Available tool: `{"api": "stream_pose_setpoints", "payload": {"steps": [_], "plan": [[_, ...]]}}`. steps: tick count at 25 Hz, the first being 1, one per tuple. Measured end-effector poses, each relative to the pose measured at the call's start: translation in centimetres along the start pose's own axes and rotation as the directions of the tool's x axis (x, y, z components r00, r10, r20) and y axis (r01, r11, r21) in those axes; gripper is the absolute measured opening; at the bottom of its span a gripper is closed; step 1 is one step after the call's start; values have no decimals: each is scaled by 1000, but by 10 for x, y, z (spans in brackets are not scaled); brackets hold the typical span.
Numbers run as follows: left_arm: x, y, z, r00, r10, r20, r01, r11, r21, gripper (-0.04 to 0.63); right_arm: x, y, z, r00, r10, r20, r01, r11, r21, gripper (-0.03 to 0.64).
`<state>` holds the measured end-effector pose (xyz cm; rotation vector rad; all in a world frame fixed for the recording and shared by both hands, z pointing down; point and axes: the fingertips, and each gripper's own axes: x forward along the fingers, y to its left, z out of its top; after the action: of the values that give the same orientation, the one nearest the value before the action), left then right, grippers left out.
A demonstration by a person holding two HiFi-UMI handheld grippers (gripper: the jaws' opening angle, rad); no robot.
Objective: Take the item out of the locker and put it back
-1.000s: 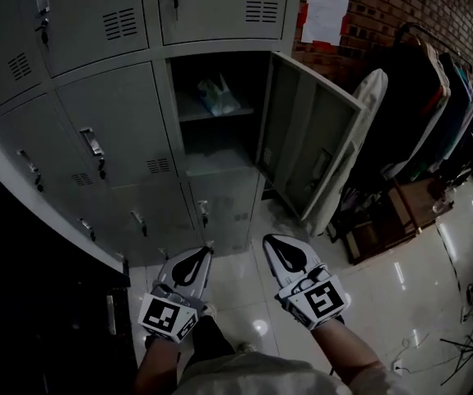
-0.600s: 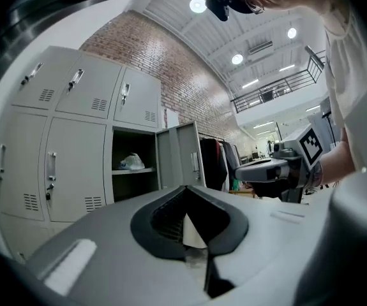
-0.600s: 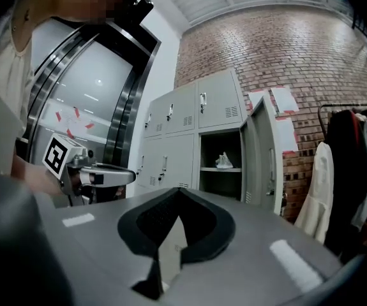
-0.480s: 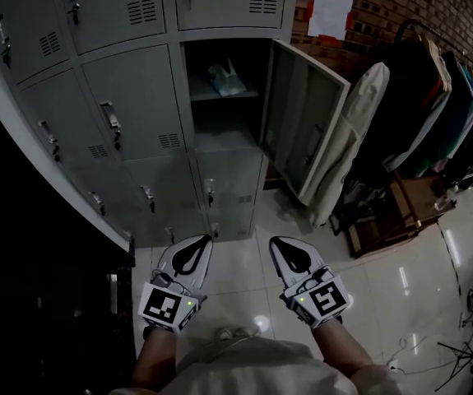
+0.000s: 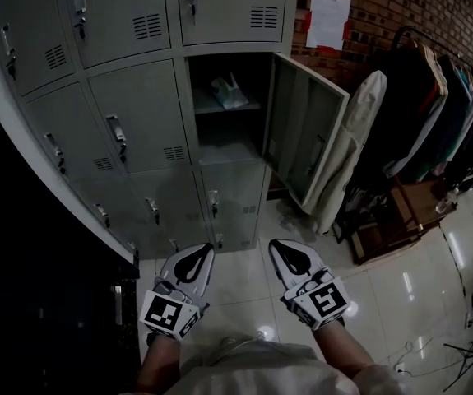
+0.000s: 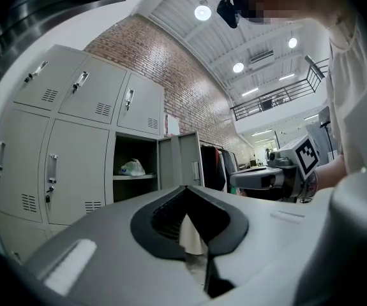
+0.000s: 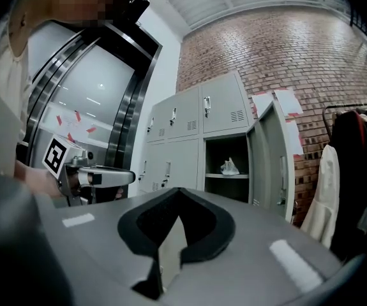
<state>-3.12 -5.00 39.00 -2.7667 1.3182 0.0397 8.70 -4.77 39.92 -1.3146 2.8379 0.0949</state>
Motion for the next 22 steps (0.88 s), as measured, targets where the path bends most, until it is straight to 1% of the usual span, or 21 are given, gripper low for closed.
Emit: {"api": "stream_pose_setpoints", "payload": {"steps": [9,22], "plan": [[-2,4,-1,1000,-13,1,13,1000,-4,5,9,8,9,1000,5,19,-5,1000,3,0],[-4,13,-1,1000,-21,6,21,1000,-10,5,19,18,11,1000,7,9,-7,1000,-9,0]]}}
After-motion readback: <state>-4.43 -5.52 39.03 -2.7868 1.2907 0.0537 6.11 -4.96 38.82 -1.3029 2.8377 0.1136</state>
